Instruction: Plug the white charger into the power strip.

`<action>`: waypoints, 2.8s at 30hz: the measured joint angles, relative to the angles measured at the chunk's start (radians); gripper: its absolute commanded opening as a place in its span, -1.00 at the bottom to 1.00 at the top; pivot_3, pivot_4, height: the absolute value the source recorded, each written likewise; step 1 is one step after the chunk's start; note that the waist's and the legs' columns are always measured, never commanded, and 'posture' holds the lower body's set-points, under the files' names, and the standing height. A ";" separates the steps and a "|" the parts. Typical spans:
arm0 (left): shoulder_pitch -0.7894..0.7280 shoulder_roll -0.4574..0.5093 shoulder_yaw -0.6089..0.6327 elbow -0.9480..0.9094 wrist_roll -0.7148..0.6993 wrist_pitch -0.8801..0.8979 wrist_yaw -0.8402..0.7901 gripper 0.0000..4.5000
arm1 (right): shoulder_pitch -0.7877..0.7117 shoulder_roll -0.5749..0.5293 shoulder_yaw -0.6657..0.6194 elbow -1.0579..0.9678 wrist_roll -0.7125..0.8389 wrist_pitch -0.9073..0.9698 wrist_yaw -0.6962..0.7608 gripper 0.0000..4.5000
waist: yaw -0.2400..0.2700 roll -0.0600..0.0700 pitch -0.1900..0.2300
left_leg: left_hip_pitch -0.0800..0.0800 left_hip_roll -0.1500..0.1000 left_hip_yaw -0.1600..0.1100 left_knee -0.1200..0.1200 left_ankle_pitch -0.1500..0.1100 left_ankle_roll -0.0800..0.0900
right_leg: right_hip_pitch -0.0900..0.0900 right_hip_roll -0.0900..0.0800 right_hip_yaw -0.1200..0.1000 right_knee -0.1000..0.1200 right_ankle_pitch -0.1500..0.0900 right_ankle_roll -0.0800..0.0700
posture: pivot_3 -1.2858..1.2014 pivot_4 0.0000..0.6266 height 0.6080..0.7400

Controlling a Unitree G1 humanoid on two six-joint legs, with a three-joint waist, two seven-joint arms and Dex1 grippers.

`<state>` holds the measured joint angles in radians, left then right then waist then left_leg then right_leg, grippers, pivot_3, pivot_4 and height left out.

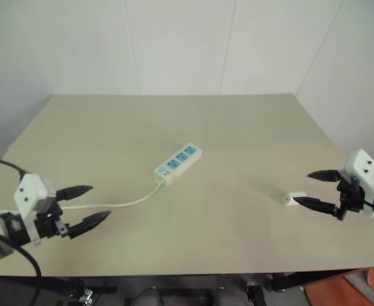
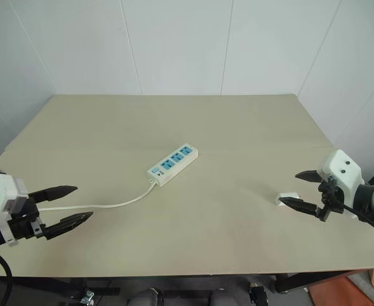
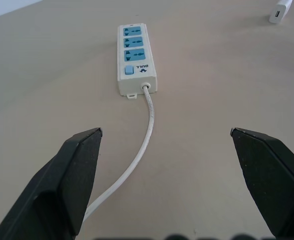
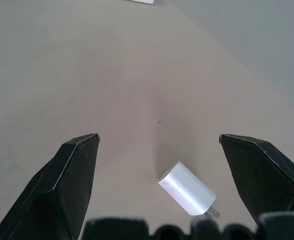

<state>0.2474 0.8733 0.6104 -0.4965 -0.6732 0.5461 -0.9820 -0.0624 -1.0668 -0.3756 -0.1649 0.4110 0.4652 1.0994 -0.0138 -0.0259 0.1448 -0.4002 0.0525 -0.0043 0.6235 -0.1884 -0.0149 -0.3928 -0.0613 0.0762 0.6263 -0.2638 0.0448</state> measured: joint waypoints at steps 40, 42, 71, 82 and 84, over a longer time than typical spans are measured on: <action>-0.521 -0.198 -0.437 0.401 0.253 -0.224 0.106 0.99 | -0.054 0.049 0.022 -0.048 0.006 -0.001 -0.041 1.00 | 0.001 0.000 0.000 | 0.000 -0.001 0.000 0.001 0.000 0.000 | 0.003 0.000 0.000 0.000 0.007 0.008 | 0.03 -0.52 1.00; -0.572 -0.260 -0.484 0.481 0.303 -0.283 0.129 0.99 | -0.079 0.060 0.042 -0.050 0.006 -0.001 -0.043 1.00 | 0.000 0.000 0.000 | 0.000 -0.001 0.000 0.001 0.000 0.000 | 0.003 0.000 0.000 0.000 0.008 0.007 | 0.03 -0.52 1.00; -0.977 -0.654 -0.630 1.409 0.601 -0.806 0.352 0.99 | -0.325 0.237 0.245 -0.089 0.043 0.009 -0.106 1.00 | 0.010 0.000 0.000 | -0.002 -0.003 -0.003 0.005 0.000 0.000 | 0.004 0.000 -0.001 -0.001 0.011 0.010 | 0.03 -0.52 1.00; -1.050 -0.639 -0.635 1.492 0.602 -0.731 0.220 0.99 | -0.325 0.254 0.243 -0.142 0.055 0.025 -0.125 1.00 | 0.012 0.001 -0.001 | -0.002 -0.003 -0.003 0.004 0.000 0.000 | 0.004 0.000 -0.001 -0.001 0.011 0.010 | 0.03 -0.52 1.00; -1.055 -0.638 -0.636 1.495 0.606 -0.722 0.215 0.99 | -0.323 0.254 0.241 -0.149 0.067 0.027 -0.130 1.00 | 0.011 0.001 -0.001 | -0.002 -0.003 -0.003 0.004 0.000 0.000 | 0.004 0.000 -0.001 -0.001 0.011 0.010 | 0.03 -0.52 1.00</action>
<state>-0.8079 0.2356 -0.0256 0.9985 -0.0668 -0.1758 -0.7669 -0.3857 -0.8125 -0.1351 -0.3142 0.4784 0.4923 0.9692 -0.0024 -0.0250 0.1439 -0.4026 0.0492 -0.0072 0.6280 -0.1880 -0.0147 -0.3887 -0.0608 0.0755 0.6257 -0.2531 0.0551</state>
